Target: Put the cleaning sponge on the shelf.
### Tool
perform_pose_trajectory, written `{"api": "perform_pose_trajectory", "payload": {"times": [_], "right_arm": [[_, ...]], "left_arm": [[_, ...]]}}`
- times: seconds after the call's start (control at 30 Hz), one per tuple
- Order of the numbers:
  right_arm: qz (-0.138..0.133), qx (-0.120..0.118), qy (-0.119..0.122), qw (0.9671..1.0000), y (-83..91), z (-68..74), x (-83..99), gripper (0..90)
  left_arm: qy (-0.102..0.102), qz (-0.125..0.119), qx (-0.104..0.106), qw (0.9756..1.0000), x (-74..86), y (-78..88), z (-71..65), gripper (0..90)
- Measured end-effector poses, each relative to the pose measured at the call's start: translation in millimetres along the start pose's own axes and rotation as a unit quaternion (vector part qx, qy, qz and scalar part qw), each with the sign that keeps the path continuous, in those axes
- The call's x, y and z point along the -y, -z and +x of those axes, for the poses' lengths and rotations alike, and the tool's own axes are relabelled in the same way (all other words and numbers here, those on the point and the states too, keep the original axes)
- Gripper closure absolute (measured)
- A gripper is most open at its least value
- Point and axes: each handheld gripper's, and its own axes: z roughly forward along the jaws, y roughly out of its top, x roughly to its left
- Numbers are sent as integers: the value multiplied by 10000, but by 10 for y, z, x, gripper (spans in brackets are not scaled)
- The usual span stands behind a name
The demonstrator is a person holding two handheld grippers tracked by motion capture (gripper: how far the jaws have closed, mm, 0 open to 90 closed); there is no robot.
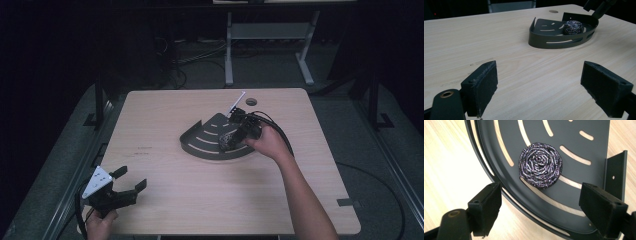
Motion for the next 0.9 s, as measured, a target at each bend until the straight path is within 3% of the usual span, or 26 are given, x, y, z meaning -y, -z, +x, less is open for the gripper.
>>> {"api": "perform_pose_trajectory", "payload": {"times": [0.9], "right_arm": [[-133, 46, -68, 9999, 160, 23, 363, 174]], "left_arm": [[4, 62, 19, 10000, 10, -13, -3, 133]]}}
